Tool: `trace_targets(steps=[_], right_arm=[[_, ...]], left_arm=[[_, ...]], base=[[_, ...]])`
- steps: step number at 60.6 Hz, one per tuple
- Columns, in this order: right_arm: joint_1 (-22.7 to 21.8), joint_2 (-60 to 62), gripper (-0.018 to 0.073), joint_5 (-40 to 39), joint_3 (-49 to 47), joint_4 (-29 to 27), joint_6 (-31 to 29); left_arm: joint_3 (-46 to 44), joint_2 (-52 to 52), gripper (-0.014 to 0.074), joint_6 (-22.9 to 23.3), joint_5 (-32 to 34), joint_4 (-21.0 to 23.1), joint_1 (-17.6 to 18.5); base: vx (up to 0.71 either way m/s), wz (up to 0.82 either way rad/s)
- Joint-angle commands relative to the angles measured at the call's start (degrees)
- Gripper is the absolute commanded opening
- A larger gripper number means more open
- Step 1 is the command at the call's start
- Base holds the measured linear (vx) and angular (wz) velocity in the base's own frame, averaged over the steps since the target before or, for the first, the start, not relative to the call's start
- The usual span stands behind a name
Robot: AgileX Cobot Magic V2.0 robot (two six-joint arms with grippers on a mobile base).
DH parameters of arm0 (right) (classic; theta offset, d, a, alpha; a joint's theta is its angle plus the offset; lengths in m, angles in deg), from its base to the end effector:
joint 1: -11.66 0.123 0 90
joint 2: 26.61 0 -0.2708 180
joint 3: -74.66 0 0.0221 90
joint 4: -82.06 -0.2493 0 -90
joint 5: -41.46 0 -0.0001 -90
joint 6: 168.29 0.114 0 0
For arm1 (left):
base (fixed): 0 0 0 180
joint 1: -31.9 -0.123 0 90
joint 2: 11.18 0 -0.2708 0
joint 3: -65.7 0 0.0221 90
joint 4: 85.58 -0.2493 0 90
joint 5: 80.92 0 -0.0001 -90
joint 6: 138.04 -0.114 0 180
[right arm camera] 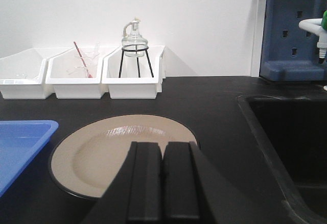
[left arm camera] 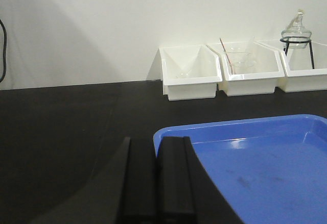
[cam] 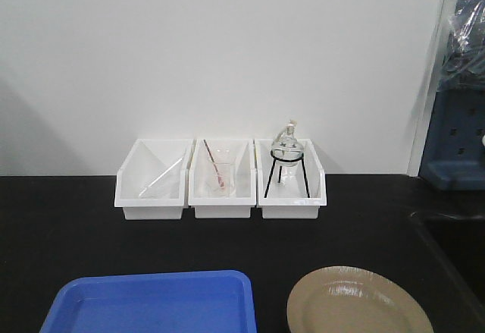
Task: Place disk in tray to left cabinet
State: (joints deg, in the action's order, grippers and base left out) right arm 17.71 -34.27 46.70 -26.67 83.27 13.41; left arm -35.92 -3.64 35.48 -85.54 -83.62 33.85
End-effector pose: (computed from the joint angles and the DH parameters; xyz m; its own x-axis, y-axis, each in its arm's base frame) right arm 0.0925 0.0096 0.1939 -0.0281 0.0057 -0.9996 -0.1032 0.9946 0.0086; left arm 0.0926 -0.0035 0.1971 -0.0064 0.0792 -0.9968 0.0374 0.9962 0.0789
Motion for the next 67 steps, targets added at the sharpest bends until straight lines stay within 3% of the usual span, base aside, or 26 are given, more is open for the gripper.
trace_targets(steps=[1, 53, 67], right_arm=[[-0.3, 0.7, -0.0001, -4.6, 1.0, 0.1, -0.1], [-0.3, 0.7, -0.0001, -4.6, 1.0, 0.1, -0.1], [-0.3, 0.7, -0.0001, -4.8, 1.0, 0.0, -0.1]], left_arm=[[1.1, -0.9, -0.0003, 0.2, 4.6, 0.2, 0.4], [1.1, -0.9, -0.0003, 0.2, 5.1, 0.2, 0.4], [1.1, -0.9, -0.0003, 0.2, 13.5, 0.2, 0.4]], base=[[0.0, 0.0], [0.0, 0.0], [0.0, 0.0]])
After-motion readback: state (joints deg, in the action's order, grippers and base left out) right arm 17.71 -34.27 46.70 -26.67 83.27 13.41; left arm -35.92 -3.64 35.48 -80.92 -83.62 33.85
